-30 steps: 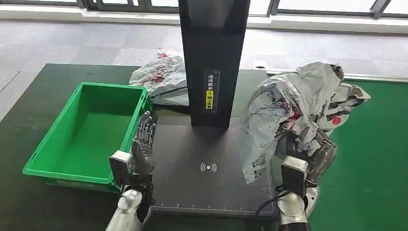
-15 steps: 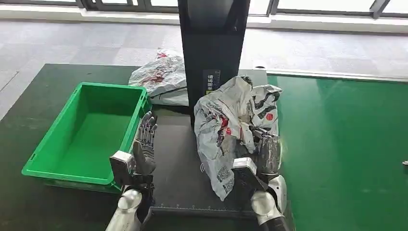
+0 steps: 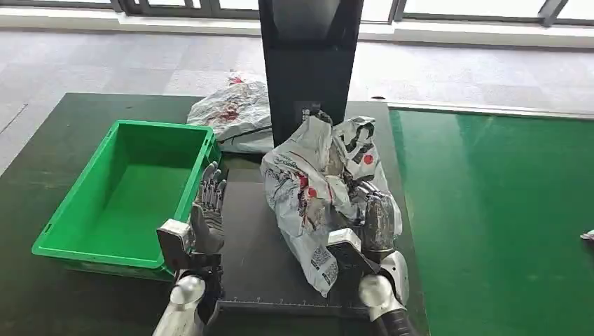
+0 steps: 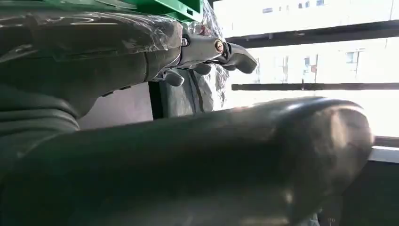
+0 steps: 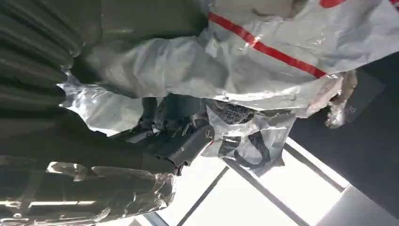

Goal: Moved the parcel from conveyor to table for the left to box.

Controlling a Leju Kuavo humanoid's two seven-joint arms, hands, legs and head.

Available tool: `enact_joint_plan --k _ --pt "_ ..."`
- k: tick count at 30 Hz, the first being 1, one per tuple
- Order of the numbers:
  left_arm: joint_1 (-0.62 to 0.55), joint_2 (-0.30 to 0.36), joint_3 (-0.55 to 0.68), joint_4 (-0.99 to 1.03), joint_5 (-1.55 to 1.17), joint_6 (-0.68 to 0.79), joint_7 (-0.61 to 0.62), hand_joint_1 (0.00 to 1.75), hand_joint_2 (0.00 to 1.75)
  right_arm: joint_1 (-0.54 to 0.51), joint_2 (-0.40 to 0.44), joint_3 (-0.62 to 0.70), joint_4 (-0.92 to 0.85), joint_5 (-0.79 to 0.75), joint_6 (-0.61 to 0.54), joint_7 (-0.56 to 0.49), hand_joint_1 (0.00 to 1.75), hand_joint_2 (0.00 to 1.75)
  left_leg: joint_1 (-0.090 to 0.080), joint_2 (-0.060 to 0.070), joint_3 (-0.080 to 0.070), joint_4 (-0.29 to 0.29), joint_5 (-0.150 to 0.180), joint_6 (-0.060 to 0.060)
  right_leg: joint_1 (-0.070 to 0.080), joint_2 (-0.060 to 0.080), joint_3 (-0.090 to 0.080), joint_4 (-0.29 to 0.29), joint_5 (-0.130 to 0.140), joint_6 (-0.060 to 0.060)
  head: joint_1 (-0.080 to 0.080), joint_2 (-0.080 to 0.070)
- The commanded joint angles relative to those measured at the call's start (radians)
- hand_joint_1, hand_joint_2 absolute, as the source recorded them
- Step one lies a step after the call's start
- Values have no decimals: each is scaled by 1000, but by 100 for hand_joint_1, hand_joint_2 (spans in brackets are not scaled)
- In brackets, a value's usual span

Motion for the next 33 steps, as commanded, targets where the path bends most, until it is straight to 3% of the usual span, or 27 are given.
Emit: enact_joint_plan --k 1,21,26,33 --pt "8 7 45 7 6 3 3 0 0 -65 8 -37 124 -3 15 -12 0 0 0 2 4 -2 -1 0 0 3 3 -2 0 0 0 0" --pt "-2 8 38 20 5 1 3 0 0 -53 5 -29 119 1 -17 -12 0 0 0 2 5 -3 -1 0 0 3 4 -3 0 0 0 0" --pt "-10 12 28 31 7 4 3 0 0 -48 9 -11 128 79 -85 16 0 0 0 1 2 -2 0 0 0 2 2 -1 0 0 0 0" --pt "-14 12 23 39 3 8 3 0 0 -32 14 -39 117 75 -95 18 0 0 0 0 3 -2 0 0 0 1 2 -2 0 0 0 0"
